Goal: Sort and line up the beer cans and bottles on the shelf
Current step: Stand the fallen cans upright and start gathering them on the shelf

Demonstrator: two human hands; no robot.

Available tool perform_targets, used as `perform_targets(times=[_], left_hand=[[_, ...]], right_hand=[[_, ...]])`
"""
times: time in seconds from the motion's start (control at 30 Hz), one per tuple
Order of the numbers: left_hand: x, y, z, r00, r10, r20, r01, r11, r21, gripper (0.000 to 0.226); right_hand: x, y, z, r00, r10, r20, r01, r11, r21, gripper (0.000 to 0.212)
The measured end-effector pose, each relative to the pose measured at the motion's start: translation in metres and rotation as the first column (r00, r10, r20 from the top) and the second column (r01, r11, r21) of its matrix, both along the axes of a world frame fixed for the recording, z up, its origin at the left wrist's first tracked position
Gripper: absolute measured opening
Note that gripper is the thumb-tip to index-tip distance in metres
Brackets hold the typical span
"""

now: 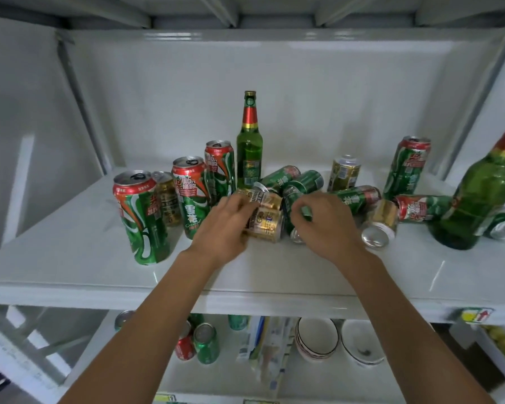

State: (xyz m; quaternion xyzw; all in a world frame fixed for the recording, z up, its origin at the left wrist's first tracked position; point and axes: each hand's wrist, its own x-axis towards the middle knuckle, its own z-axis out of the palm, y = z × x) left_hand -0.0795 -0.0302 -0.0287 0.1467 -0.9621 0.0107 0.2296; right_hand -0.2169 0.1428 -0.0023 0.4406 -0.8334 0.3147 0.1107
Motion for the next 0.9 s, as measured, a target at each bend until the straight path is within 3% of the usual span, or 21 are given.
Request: perform_targets(times=[0.17,0.37,0.47,0.57,0.7,0.83,0.9], left_hand=[[0.002,-0.013,-0.001,0.999,-0.038,0.027,0.04,0.996,-0.081,0.073],[0.014,-0.011,0.017,0.992,-0.098,0.081,0.101,0.994,-0.037,0.066],[0.024,-0.008,0.031,0.99,-0.115,0.082,0.109,0.991,0.078,0.07],[0.03,-0.003,0.043,0.99,-0.144,-0.003,0.14,0.959,0.246,0.079],[0.03,0.002,0.049,0.993,-0.086,-0.077,0.107,0.939,0.327,0.081],[0.024,0.001,0.045,0.995,-0.012,-0.102,0.045,0.946,0.32,0.062],[0.019,0.001,0.044,0.996,0.001,-0.09,0.03,0.938,0.345,0.064]], right_hand=[[-0.004,-0.02,0.008,1.0,0.015,0.002,-0.015,0.999,0.035,0.02],[-0.004,-0.024,-0.003,0.998,-0.002,0.058,0.008,0.995,-0.103,0.024],[-0.009,-0.025,-0.004,0.997,0.0,0.082,0.012,0.99,-0.143,0.035],[-0.015,-0.032,0.002,0.998,0.001,0.066,0.003,0.998,-0.061,0.027],[-0.024,-0.05,0.011,0.999,0.023,0.033,-0.025,0.999,0.044,0.033],[-0.024,-0.069,0.015,0.995,0.019,-0.097,0.017,0.934,0.356,0.061],[-0.022,-0.075,0.014,0.987,0.02,-0.161,0.057,0.887,0.457,0.073]])
